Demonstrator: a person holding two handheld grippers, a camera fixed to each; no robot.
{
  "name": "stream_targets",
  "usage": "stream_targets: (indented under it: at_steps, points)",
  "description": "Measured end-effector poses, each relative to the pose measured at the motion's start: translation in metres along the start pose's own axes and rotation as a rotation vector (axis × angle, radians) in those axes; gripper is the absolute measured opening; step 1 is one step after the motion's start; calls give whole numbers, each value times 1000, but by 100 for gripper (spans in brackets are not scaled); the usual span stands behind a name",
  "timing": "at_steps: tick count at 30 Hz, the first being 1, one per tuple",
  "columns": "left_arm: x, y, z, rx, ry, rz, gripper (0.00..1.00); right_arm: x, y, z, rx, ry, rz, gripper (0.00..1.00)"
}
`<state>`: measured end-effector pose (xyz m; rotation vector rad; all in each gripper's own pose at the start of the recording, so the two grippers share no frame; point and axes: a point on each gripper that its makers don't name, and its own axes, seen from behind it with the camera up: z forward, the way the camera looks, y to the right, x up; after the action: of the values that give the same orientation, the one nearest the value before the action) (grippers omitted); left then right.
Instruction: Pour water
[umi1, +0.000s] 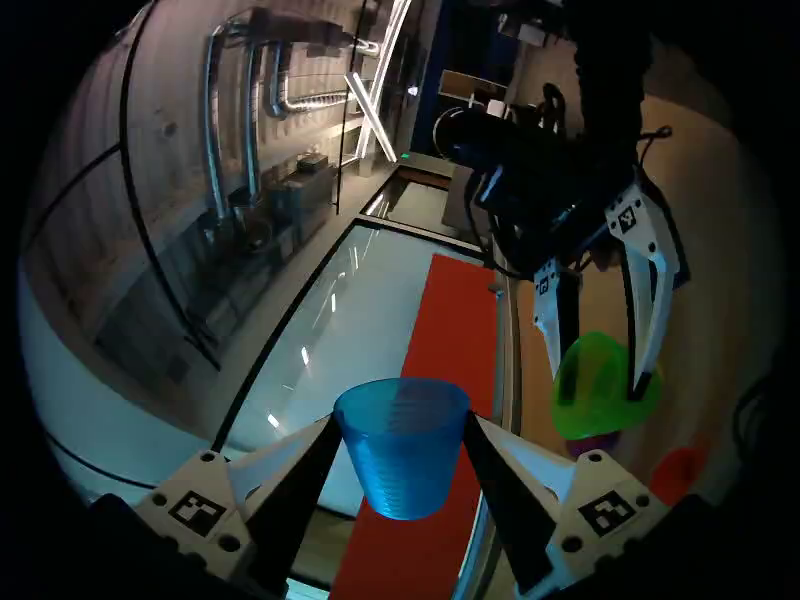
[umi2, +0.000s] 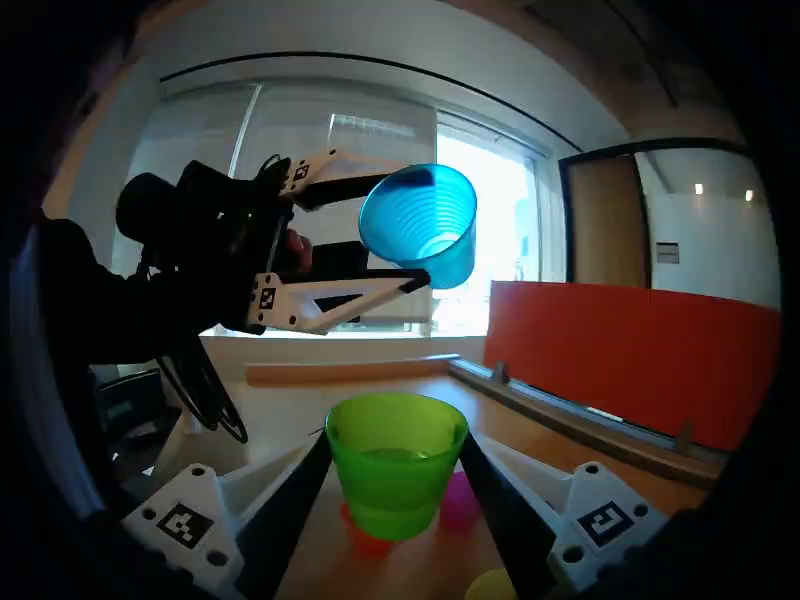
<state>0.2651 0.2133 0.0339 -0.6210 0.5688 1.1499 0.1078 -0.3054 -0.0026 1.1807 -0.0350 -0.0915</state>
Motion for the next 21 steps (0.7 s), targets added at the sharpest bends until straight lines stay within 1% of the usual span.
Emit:
stream_targets:
  at_steps: [3,6,11,18,21]
  points:
    - [-3,-4,-1,10,0,-83,86,2,0,-1,-2,3,-1,91]
    - [-6,-6,-2,16,-4,-177,86,4,0,-2,-3,6,-4,91]
    - [-10,-8,-6,21,-4,-337,86,7,-1,-3,-5,10,-6,91]
    - [-17,-12,-9,36,-6,-539,86,10,-1,-5,-10,15,-11,91]
    - [-20,-12,-11,47,-8,-641,86,14,0,-5,-14,21,-12,91]
